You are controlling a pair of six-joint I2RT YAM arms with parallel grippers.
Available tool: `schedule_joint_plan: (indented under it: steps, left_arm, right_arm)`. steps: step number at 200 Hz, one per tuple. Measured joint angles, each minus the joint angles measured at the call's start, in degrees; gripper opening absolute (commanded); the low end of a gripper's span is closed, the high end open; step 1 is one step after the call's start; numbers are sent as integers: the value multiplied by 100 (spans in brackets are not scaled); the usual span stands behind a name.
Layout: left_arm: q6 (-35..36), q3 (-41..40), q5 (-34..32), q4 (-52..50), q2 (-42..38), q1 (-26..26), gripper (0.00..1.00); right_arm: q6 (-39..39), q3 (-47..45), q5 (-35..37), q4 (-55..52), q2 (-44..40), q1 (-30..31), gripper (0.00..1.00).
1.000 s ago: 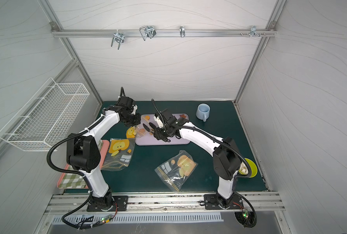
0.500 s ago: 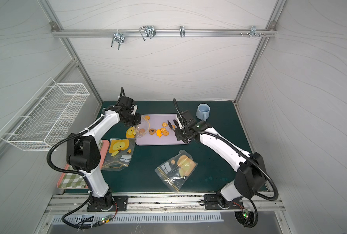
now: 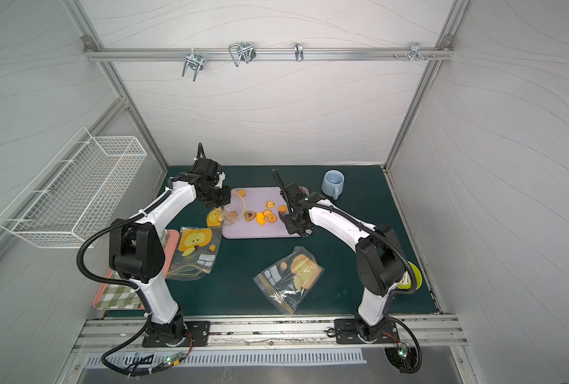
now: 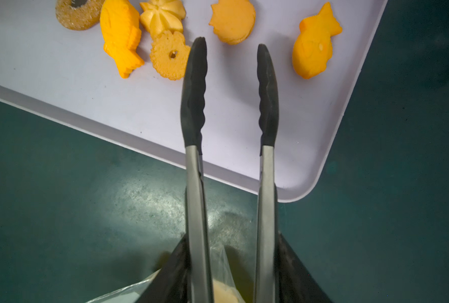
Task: Put the cookies into a resealable bag to prevent moisture
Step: Pick up the cookie from the tray.
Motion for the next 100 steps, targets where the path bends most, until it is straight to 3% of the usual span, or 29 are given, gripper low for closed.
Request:
schedule_joint_plan:
  steps: [100]
  left_arm:
    - [-2, 0, 9, 0, 0, -2, 0]
  right_arm:
    - [-186, 643, 304, -291, 765, 114, 51]
